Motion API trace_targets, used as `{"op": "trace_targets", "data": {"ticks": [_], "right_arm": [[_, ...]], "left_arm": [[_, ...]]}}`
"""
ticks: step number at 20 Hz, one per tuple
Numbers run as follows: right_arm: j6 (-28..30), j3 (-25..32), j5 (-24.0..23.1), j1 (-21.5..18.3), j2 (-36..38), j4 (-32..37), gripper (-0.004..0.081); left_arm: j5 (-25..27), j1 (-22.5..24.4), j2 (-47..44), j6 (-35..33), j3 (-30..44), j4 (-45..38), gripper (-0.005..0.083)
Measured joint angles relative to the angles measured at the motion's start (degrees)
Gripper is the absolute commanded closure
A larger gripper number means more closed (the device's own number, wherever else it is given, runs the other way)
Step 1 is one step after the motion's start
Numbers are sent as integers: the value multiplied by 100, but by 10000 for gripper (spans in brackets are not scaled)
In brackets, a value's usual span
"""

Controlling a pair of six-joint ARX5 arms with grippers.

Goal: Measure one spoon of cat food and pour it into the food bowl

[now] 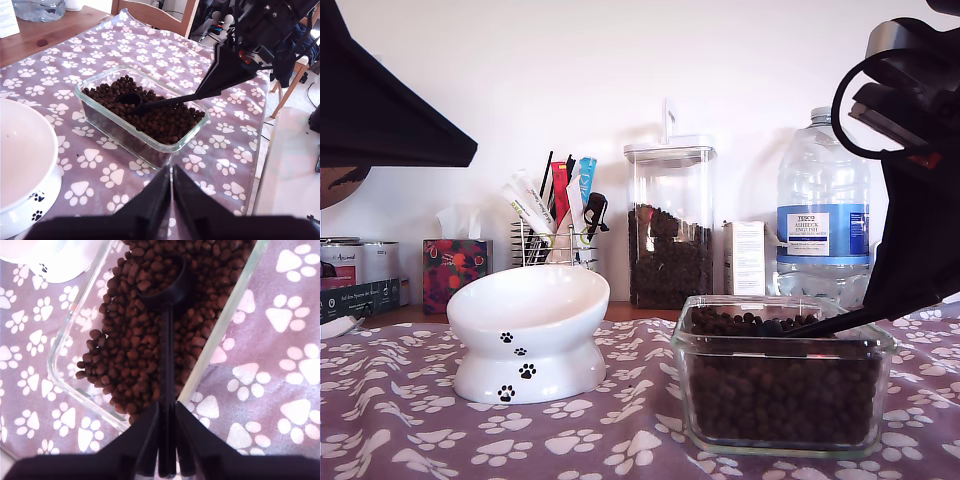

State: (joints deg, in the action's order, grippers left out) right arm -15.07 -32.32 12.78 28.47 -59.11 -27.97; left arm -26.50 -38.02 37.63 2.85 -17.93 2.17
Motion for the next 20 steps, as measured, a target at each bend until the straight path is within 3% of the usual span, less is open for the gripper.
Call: {"op": "trace_targets", "data": {"ticks": [7,20], "right_arm": [[295,0,-52,2,0,-155,778],[295,0,-116,2,2,-216,643]], "left_arm": [[-2,0,2,0,0,0,793],[0,0,0,-2,0,0,793]]}}
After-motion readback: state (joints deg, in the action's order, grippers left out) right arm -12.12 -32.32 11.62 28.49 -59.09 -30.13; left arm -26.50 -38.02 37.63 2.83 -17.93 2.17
